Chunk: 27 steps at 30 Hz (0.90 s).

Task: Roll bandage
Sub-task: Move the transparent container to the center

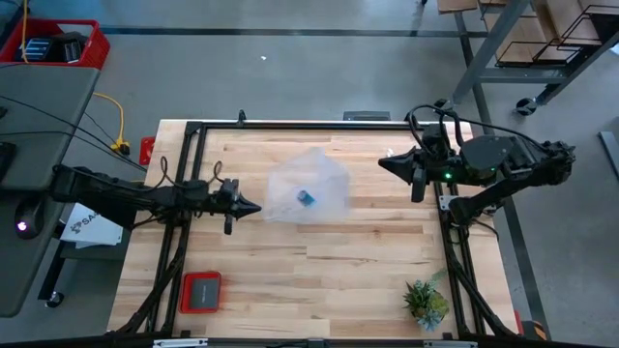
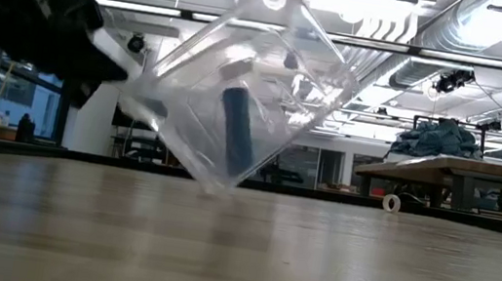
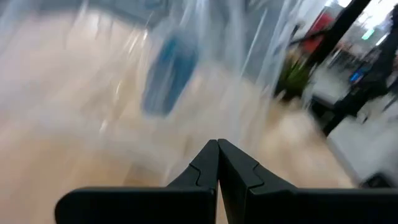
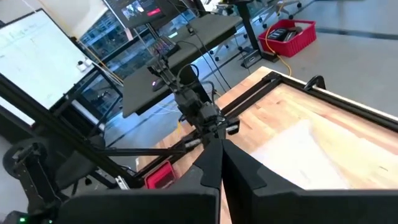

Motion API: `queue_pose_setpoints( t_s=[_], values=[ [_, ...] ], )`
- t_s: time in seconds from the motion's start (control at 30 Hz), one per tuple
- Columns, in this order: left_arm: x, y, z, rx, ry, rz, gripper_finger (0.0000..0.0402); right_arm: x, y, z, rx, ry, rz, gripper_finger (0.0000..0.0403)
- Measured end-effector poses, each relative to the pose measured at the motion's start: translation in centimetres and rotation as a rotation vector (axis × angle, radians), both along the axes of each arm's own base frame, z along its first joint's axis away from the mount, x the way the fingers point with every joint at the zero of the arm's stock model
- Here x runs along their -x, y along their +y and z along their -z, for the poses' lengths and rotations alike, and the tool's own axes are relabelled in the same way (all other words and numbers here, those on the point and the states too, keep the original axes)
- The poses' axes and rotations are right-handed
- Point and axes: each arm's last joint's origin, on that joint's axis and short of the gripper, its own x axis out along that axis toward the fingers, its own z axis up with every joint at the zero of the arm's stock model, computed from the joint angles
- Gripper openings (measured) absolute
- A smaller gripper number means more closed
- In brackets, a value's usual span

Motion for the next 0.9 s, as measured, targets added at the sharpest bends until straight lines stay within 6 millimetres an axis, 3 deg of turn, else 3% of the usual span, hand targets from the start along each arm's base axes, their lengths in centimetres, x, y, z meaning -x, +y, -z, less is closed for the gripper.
queue_pose_setpoints(
  t_s=[0.37, 0.9],
  values=[
    [0.00, 0.00, 0.07, 0.000, 0.011, -0.001, 0.0001, -0.05, -0.14, -0.15, 0.140, 0.017, -0.020, 0.0000],
    [-0.02, 0.00, 0.02, 0.000, 0.006, 0.000, 0.0001, -0.09, 0.04, -0.19, 0.173, 0.022, -0.091, 0.0000]
  ],
)
